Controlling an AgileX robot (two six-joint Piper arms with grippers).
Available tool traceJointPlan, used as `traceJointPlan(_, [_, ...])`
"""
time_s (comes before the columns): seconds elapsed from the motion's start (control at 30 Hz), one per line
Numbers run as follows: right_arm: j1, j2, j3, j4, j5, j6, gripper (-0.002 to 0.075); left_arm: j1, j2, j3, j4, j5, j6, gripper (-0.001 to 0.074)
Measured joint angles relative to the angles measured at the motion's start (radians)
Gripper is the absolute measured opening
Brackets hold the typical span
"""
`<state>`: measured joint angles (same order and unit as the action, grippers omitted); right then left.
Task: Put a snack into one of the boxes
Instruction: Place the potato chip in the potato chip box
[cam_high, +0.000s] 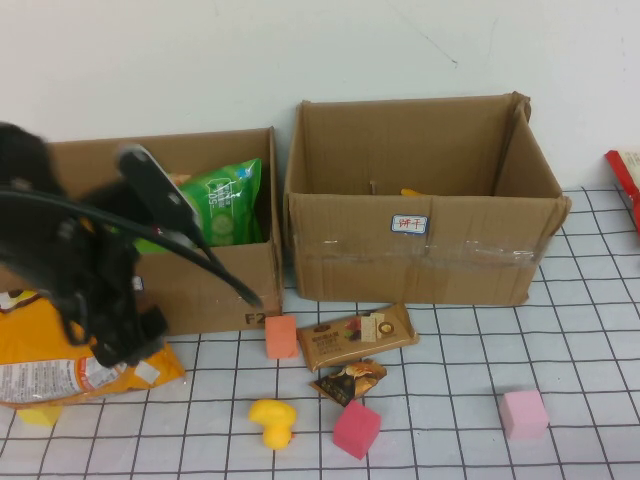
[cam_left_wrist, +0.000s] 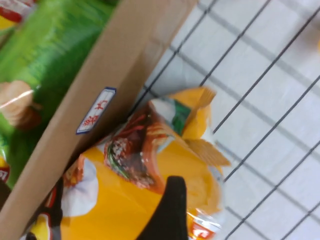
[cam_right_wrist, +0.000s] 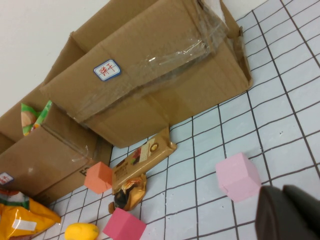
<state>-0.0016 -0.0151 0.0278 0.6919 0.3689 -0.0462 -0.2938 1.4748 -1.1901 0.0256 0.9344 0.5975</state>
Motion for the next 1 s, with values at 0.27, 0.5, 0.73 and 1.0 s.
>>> traceJointPlan(0.27, [0.000,0.000,0.000,0.001,0.000,-0.004,-0.0001,-0.031,0.152,0.000,0.180,-0.014,-0.179,0.0664])
traceJointPlan(0.5, [0.000,0.000,0.000,0.001,0.000,-0.006,-0.0001,-0.031,0.203,0.000,0.337,-0.043,-0.290,0.0664])
traceJointPlan(0.73, [0.000,0.000,0.000,0.001,0.000,-0.010,-0.0001,-0.031,0.262,0.000,0.349,-0.057,-0.290,0.0664])
traceJointPlan(1.0, [0.000,0.000,0.000,0.004,0.000,-0.022,-0.0001,-0.031,0.324,0.000,0.478,-0.098,-0.425,0.0665])
